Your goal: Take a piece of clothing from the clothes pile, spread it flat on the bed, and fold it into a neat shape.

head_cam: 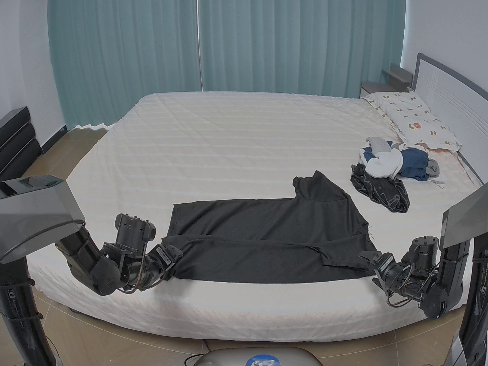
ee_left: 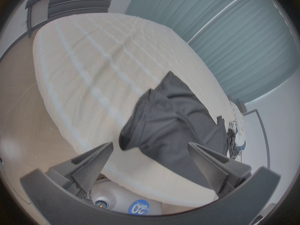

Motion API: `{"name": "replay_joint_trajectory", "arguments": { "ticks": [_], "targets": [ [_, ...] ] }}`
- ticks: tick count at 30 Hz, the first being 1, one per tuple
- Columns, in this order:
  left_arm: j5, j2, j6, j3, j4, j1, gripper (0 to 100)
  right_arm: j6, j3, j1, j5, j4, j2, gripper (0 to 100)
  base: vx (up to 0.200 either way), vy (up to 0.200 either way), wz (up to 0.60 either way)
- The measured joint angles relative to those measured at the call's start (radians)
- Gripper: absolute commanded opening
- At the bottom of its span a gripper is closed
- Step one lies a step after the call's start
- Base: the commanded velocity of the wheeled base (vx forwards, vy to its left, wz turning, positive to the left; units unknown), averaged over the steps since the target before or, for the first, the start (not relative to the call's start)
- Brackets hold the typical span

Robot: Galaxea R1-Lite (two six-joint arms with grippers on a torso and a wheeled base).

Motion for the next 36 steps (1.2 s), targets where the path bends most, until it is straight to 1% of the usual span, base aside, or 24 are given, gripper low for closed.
{"name": "replay_joint_trajectory", "arguments": {
  "ticks": [5, 10, 11, 19, 24, 30, 36],
  "targets": [
    [0.009, 0.006, 0.007, 0.009, -0.005, -0.023, 100, 0.001, 0.009, -0.001, 0.0, 0.0, 0.002, 100, 0.0, 0.0, 0.0],
    [0.013, 0.039, 0.031, -0.024, -0.015, -0.015, 100, 0.001, 0.013, 0.001, 0.0, 0.0, 0.003, 100, 0.0, 0.0, 0.0],
    [0.014, 0.046, 0.04, -0.032, -0.015, -0.01, 0, 0.001, 0.014, 0.002, 0.0, 0.0, 0.003, 100, 0.0, 0.0, 0.0],
    [0.017, 0.1, 0.119, -0.07, -0.019, 0.034, 0, 0.0, 0.019, 0.007, -0.001, 0.0, 0.002, 100, 0.0, 0.0, 0.0],
    [0.048, 0.116, 0.183, -0.069, -0.019, 0.056, 0, 0.001, 0.018, 0.006, -0.001, 0.0, 0.002, 100, 0.0, 0.0, 0.0],
    [0.085, 0.123, 0.19, -0.076, -0.038, 0.094, 0, 0.002, 0.018, 0.003, 0.0, 0.0, 0.002, 100, 0.0, 0.0, 0.0],
    [0.089, 0.132, 0.191, -0.08, -0.136, 0.126, 0, 0.002, 0.018, 0.003, -0.001, 0.0, 0.003, 100, 0.0, 0.0, 0.0]
  ]
}}
